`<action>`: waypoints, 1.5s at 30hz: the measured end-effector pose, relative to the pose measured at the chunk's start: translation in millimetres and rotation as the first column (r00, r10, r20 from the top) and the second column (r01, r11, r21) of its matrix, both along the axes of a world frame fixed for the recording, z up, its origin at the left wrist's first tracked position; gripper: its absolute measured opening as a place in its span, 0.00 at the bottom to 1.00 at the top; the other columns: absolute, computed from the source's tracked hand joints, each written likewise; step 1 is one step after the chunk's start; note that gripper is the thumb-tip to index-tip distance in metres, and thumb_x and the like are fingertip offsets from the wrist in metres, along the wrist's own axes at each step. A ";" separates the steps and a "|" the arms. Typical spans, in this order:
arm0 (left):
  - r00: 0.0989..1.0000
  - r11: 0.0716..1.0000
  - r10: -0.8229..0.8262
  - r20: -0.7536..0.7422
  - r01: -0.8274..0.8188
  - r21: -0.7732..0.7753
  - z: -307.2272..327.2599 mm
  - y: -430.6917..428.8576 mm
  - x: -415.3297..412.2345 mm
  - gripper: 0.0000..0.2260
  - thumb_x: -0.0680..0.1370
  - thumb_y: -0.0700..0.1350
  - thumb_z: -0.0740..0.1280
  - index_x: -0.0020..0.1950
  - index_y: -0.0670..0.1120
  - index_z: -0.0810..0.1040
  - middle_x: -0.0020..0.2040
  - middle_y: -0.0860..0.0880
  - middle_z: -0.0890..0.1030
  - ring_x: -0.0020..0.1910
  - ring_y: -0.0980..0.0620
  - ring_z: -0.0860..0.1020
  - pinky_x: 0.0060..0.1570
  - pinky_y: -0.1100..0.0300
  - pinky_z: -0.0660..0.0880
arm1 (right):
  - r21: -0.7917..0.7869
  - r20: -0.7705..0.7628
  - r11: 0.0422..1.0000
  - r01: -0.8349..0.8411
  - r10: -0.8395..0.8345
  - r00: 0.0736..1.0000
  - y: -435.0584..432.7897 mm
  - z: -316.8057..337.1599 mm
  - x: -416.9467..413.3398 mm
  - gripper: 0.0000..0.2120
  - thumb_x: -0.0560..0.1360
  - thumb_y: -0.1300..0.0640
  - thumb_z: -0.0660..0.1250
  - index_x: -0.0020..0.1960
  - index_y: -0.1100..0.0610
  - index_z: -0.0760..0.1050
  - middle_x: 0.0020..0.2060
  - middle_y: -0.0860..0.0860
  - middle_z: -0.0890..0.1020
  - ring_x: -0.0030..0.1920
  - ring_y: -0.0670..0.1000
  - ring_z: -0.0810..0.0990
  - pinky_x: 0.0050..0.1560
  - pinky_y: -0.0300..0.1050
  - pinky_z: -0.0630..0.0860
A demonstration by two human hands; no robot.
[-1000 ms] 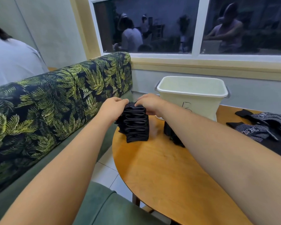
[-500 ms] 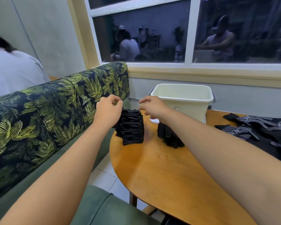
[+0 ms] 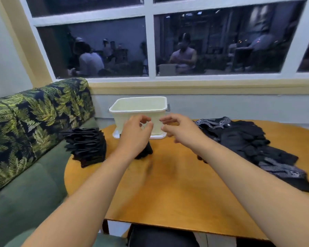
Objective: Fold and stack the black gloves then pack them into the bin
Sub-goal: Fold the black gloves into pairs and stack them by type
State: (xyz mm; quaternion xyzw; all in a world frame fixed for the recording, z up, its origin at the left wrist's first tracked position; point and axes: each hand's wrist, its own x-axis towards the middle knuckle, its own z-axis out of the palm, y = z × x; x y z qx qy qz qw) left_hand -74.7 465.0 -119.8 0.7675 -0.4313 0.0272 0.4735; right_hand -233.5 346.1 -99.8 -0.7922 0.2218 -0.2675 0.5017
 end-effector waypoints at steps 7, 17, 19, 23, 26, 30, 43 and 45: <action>0.981 0.979 -0.194 -0.027 0.195 0.058 -45.0 -73.6 -90.8 0.03 0.83 0.49 0.68 0.55 0.54 0.81 0.54 0.56 0.79 0.53 0.59 0.76 0.51 0.62 0.71 | -0.200 -0.012 0.934 0.297 -0.305 0.952 -69.0 -58.1 -128.3 0.11 0.81 0.53 0.72 0.59 0.40 0.82 0.57 0.37 0.83 0.43 0.37 0.78 0.49 0.41 0.73; 0.965 0.965 -0.256 0.064 0.251 0.080 -111.2 -128.9 -142.2 0.08 0.80 0.44 0.70 0.58 0.51 0.81 0.53 0.55 0.79 0.55 0.54 0.74 0.59 0.56 0.73 | -0.778 -0.110 0.563 0.279 -0.560 0.821 -105.5 -130.2 -175.1 0.18 0.76 0.44 0.73 0.65 0.43 0.80 0.61 0.39 0.78 0.66 0.51 0.72 0.61 0.54 0.73; 0.960 0.963 -0.257 0.107 0.246 0.110 -117.7 -126.4 -140.8 0.09 0.80 0.44 0.70 0.60 0.52 0.81 0.55 0.56 0.78 0.57 0.56 0.72 0.59 0.59 0.72 | -0.816 -0.105 0.512 0.268 -0.587 0.803 -109.9 -133.1 -174.6 0.18 0.76 0.45 0.74 0.65 0.44 0.81 0.62 0.40 0.80 0.66 0.52 0.74 0.61 0.55 0.73; 0.949 0.951 -0.286 0.129 0.265 0.159 -119.8 -119.6 -140.9 0.10 0.81 0.45 0.69 0.63 0.53 0.80 0.57 0.59 0.78 0.59 0.59 0.72 0.58 0.64 0.70 | -0.804 -0.092 0.511 0.303 -0.612 0.785 -115.8 -134.8 -184.0 0.14 0.79 0.48 0.73 0.64 0.45 0.83 0.62 0.41 0.81 0.66 0.52 0.75 0.61 0.56 0.75; 0.941 0.947 -0.300 0.155 0.274 0.169 -119.7 -115.5 -145.9 0.11 0.82 0.45 0.69 0.63 0.53 0.80 0.57 0.58 0.78 0.60 0.58 0.73 0.61 0.62 0.72 | -0.762 -0.074 0.549 0.345 -0.602 0.795 -114.6 -133.1 -191.0 0.09 0.83 0.49 0.70 0.61 0.44 0.84 0.60 0.39 0.82 0.65 0.51 0.75 0.61 0.54 0.73; 0.940 0.951 -0.294 0.175 0.269 0.155 -119.1 -105.5 -151.6 0.12 0.82 0.46 0.69 0.66 0.53 0.79 0.59 0.59 0.77 0.62 0.60 0.72 0.63 0.62 0.71 | -0.611 0.060 0.640 0.466 -0.549 0.833 -107.8 -129.0 -196.4 0.07 0.83 0.52 0.68 0.59 0.45 0.82 0.57 0.38 0.82 0.63 0.48 0.75 0.60 0.52 0.75; 0.805 0.817 -0.565 0.183 0.513 0.265 -119.9 -89.8 -152.7 0.21 0.79 0.51 0.69 0.72 0.58 0.75 0.75 0.61 0.73 0.78 0.62 0.67 0.78 0.56 0.64 | -0.366 0.078 0.923 0.122 -0.100 0.992 -86.4 -130.4 -201.2 0.10 0.76 0.63 0.70 0.50 0.50 0.84 0.50 0.41 0.87 0.56 0.44 0.84 0.57 0.39 0.75; 0.832 0.841 -0.534 0.152 0.503 0.200 -118.0 -88.9 -153.0 0.17 0.81 0.48 0.69 0.70 0.56 0.77 0.71 0.60 0.76 0.73 0.62 0.70 0.74 0.60 0.67 | -0.335 0.098 0.935 0.111 -0.083 0.992 -88.0 -130.1 -202.7 0.08 0.74 0.62 0.69 0.48 0.50 0.82 0.51 0.42 0.87 0.56 0.46 0.84 0.58 0.42 0.77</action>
